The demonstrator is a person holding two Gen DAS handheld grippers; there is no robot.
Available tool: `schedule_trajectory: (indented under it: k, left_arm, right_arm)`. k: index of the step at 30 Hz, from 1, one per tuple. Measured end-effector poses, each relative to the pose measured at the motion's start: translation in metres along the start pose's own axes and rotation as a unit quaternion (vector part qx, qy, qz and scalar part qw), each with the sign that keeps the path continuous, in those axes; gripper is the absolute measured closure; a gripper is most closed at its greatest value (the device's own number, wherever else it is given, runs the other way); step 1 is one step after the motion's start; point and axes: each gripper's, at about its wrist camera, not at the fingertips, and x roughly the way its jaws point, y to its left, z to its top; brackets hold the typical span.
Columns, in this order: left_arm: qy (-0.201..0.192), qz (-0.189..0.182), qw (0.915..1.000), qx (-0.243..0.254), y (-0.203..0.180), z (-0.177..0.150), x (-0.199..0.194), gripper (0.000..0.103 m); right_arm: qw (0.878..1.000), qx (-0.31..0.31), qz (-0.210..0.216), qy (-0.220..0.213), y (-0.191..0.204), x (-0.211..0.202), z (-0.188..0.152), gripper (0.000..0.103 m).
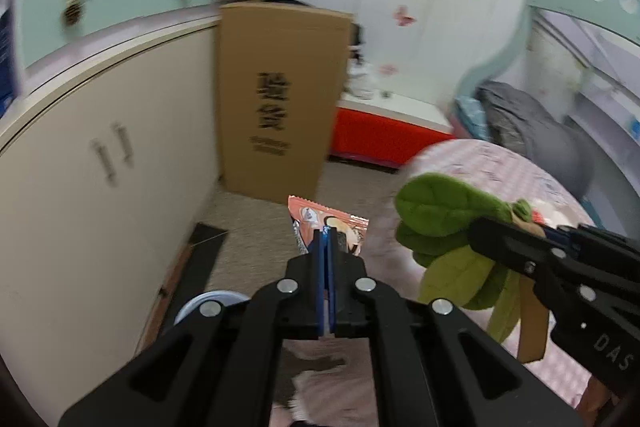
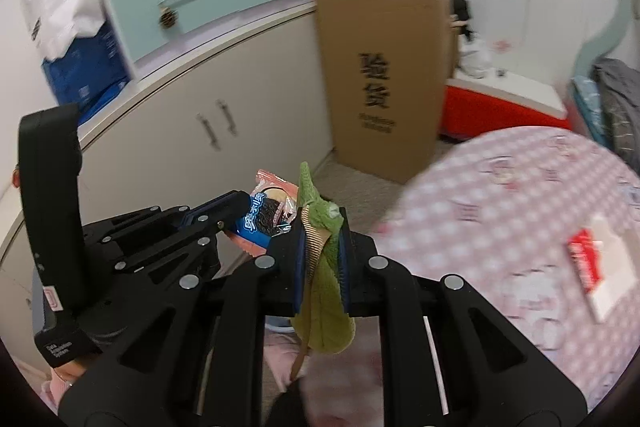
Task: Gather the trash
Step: 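Carry the wrapper and leaf plush to the wastebasket and open both grippers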
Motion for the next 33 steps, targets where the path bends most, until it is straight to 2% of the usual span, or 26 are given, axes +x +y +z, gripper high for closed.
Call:
schedule_trajectory:
  k: [5,9,11,13,15,16,17,25,33]
  left_arm:
    - [0.024,0.047,0.9978,-0.04,0.065,-0.011,0.011,0.102]
    - [0.056,0.073,0.993,-0.074,0.113,-0.025,0.03,0.103]
    - [0.064,0.082,0.9908,-0.086,0.13,-0.033,0.038,0.103]
    - [0.074,0.09,0.9886,-0.096,0.146,-0.038,0.046,0.103]
    - [0.085,0.094,0.9867,-0.102,0.159,-0.044,0.058,0.103]
    - [0.088,0.093,0.9864,-0.104,0.161,-0.045,0.064,0.103]
    - [0.092,0.093,0.9857,-0.106,0.164,-0.047,0.069,0.103]
    - [0.125,0.097,0.9822,-0.101,0.169,-0.062,0.098,0.103]
    - [0.128,0.101,0.9822,-0.094,0.152,-0.062,0.095,0.101]
  right_arm:
    - [0.999,-0.006,0.023,0.027,0.038,0.052,-0.004,0.09]
    - [0.998,-0.009,0.03,0.048,0.061,0.1,-0.013,0.089]
    - [0.998,-0.002,0.034,0.057,0.067,0.127,-0.019,0.086]
    - [0.997,0.003,0.032,0.066,0.07,0.151,-0.025,0.077]
    - [0.997,-0.004,0.032,0.073,0.074,0.171,-0.032,0.075]
    - [0.996,-0.005,0.03,0.084,0.075,0.182,-0.037,0.062]
    - [0.996,-0.005,0.022,0.088,0.075,0.188,-0.041,0.056]
    - [0.993,0.003,0.022,0.112,0.064,0.199,-0.056,0.047]
    - [0.997,0.027,0.006,0.078,0.05,0.157,-0.045,0.041]
